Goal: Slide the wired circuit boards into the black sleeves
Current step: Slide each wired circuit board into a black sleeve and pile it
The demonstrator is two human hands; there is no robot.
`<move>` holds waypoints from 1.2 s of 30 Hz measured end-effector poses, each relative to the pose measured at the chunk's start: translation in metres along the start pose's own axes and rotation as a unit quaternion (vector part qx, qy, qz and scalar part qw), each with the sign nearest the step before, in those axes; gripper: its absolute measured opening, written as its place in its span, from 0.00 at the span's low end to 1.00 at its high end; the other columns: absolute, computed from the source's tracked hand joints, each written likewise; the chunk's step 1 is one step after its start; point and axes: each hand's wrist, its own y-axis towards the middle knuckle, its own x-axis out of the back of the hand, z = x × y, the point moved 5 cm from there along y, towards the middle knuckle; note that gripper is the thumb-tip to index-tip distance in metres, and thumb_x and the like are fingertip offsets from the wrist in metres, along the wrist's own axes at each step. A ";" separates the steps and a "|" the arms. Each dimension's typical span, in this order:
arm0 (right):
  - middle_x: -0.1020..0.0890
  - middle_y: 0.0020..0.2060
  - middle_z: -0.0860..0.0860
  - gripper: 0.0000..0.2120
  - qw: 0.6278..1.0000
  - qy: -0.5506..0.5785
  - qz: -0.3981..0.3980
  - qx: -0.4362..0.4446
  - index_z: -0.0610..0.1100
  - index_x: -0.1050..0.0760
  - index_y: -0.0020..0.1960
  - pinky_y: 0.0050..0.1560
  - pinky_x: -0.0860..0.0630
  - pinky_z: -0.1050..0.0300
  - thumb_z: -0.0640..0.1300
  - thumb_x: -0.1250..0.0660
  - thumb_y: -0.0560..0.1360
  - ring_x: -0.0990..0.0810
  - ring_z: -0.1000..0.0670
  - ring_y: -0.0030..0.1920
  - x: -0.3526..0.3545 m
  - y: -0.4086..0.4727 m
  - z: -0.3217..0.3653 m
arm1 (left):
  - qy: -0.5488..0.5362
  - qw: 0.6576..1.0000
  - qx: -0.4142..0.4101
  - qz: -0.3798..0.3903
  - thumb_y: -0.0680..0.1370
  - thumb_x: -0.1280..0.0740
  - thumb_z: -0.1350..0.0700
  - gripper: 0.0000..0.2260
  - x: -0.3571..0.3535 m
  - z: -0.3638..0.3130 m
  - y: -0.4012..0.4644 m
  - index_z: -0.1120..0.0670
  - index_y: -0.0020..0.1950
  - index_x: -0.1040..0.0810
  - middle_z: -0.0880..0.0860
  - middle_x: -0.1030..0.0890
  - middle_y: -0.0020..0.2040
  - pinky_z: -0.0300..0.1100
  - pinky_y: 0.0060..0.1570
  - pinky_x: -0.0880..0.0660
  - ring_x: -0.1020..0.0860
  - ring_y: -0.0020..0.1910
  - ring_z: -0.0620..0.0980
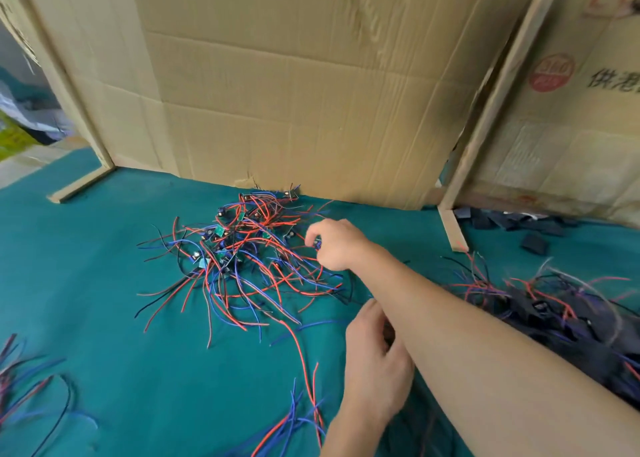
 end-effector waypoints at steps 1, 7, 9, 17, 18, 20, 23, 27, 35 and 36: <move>0.18 0.59 0.42 0.16 1.000 0.003 -0.027 -0.004 0.47 0.18 0.58 0.59 0.22 0.53 0.34 0.35 0.75 0.20 0.40 0.60 0.000 0.003 -0.004 | 0.005 1.000 0.000 -0.005 0.74 0.35 0.61 0.11 0.001 0.001 0.000 0.45 0.38 0.25 0.45 0.25 0.36 0.43 0.36 0.30 0.30 0.37 0.42; 0.15 0.39 0.46 0.10 0.978 0.179 -0.098 -0.046 0.44 0.17 0.48 0.51 0.16 0.52 0.32 0.26 0.71 0.16 0.47 0.41 0.075 -0.020 -0.036 | -0.048 0.993 0.058 -0.089 0.69 0.39 0.64 0.10 0.005 0.008 0.002 0.54 0.39 0.19 0.52 0.17 0.38 0.44 0.39 0.23 0.21 0.37 0.47; 0.18 0.36 0.45 0.08 0.949 0.286 -0.109 -0.073 0.42 0.20 0.45 0.41 0.15 0.53 0.30 0.28 0.72 0.18 0.49 0.35 0.110 -0.044 -0.050 | -0.132 0.979 0.082 -0.129 0.69 0.39 0.65 0.10 0.004 0.006 0.003 0.56 0.38 0.18 0.54 0.17 0.36 0.38 0.34 0.25 0.21 0.35 0.47; 0.17 0.38 0.42 0.04 0.951 0.304 0.032 -0.050 0.39 0.21 0.44 0.44 0.16 0.51 0.32 0.29 0.76 0.18 0.46 0.36 0.068 -0.134 -0.073 | -0.335 0.928 0.146 -0.078 0.83 0.39 0.53 0.15 -0.020 0.014 0.020 0.60 0.51 0.16 0.61 0.14 0.49 0.40 0.42 0.19 0.15 0.46 0.53; 0.16 0.38 0.44 0.03 0.969 0.240 0.057 -0.030 0.41 0.19 0.44 0.45 0.17 0.50 0.34 0.28 0.76 0.19 0.47 0.37 0.061 -0.137 -0.075 | -0.329 0.932 0.140 -0.056 0.82 0.38 0.54 0.15 -0.021 0.014 0.019 0.60 0.49 0.15 0.60 0.14 0.49 0.40 0.42 0.19 0.15 0.46 0.52; 0.15 0.35 0.49 0.03 0.987 0.136 0.084 0.005 0.45 0.15 0.44 0.42 0.20 0.54 0.42 0.27 0.75 0.20 0.52 0.36 0.066 -0.134 -0.083 | -0.303 0.942 0.142 -0.030 0.82 0.38 0.59 0.13 -0.021 0.016 0.016 0.61 0.50 0.15 0.60 0.14 0.49 0.39 0.40 0.20 0.15 0.45 0.52; 0.14 0.36 0.52 0.05 0.999 0.026 -0.019 -0.017 0.47 0.14 0.45 0.36 0.26 0.69 0.46 0.27 0.74 0.19 0.55 0.39 0.111 -0.107 -0.125 | -0.274 0.947 0.159 -0.050 0.83 0.39 0.65 0.10 -0.019 0.025 0.017 0.64 0.52 0.18 0.62 0.14 0.45 0.38 0.36 0.20 0.15 0.40 0.53; 0.17 0.63 0.44 0.17 0.967 -0.164 -0.048 -0.186 0.44 0.19 0.64 0.57 0.25 0.58 0.44 0.28 0.76 0.20 0.44 0.63 0.143 -0.076 -0.236 | -0.209 0.965 0.139 -0.070 0.82 0.37 0.67 0.09 -0.019 0.023 0.017 0.64 0.48 0.18 0.58 0.16 0.39 0.38 0.33 0.21 0.17 0.36 0.51; 0.29 0.75 0.44 0.24 0.952 -0.116 -0.022 -0.283 0.49 0.30 0.75 0.66 0.29 0.55 0.48 0.32 0.80 0.28 0.41 0.72 0.108 -0.078 -0.321 | -0.189 0.971 0.141 -0.039 0.81 0.39 0.69 0.11 -0.020 0.023 0.016 0.60 0.42 0.23 0.57 0.19 0.35 0.38 0.26 0.26 0.19 0.31 0.53; 0.25 0.71 0.43 0.21 0.952 -0.118 -0.035 -0.281 0.50 0.25 0.71 0.62 0.26 0.55 0.48 0.29 0.78 0.24 0.40 0.67 0.111 -0.079 -0.318 | -0.185 0.972 0.140 -0.038 0.81 0.39 0.69 0.10 -0.020 0.022 0.016 0.61 0.43 0.23 0.57 0.20 0.35 0.38 0.25 0.27 0.20 0.31 0.53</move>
